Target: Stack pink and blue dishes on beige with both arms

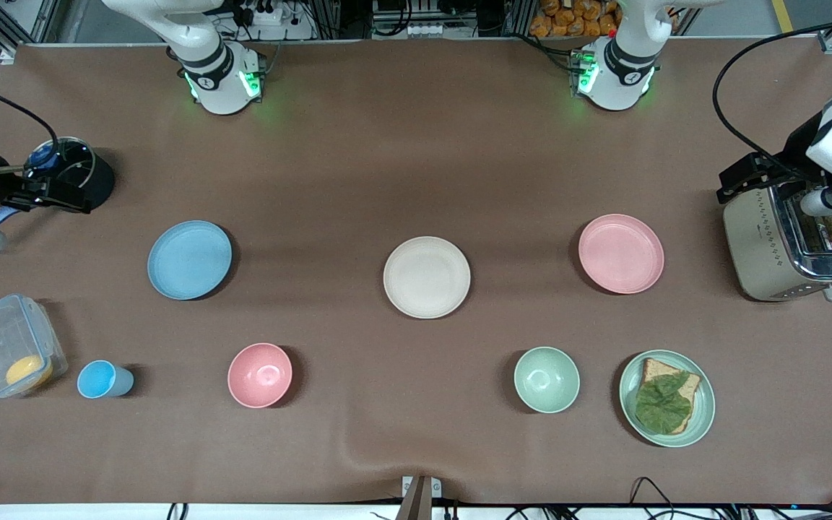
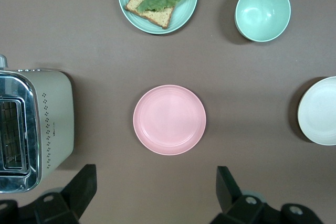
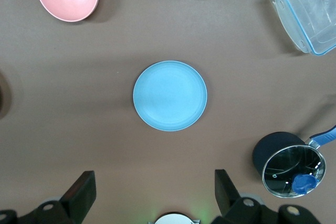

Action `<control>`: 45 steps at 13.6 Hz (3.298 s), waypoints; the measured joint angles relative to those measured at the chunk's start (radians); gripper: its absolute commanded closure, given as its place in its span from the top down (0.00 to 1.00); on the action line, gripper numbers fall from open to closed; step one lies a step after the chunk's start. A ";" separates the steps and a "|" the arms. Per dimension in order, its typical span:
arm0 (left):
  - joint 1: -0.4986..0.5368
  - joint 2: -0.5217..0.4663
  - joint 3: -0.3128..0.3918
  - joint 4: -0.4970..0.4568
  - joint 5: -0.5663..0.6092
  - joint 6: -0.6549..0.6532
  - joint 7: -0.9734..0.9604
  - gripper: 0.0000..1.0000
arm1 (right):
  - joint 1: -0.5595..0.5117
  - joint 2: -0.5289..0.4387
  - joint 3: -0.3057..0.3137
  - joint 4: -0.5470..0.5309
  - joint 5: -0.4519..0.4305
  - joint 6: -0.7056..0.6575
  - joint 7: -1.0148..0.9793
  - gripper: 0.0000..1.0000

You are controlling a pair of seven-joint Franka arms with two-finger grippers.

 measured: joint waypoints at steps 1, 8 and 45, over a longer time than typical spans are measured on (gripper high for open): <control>0.000 0.000 0.000 0.000 0.000 -0.001 0.000 1.00 | 0.000 0.000 0.000 0.000 0.000 0.000 0.000 1.00; -0.003 0.026 0.000 0.000 0.000 -0.021 0.000 1.00 | 0.000 0.000 0.001 0.000 0.000 0.000 0.000 1.00; 0.226 0.585 -0.006 -0.251 -0.169 0.322 0.301 0.41 | -0.228 0.480 0.006 -0.340 0.166 0.588 -0.654 0.00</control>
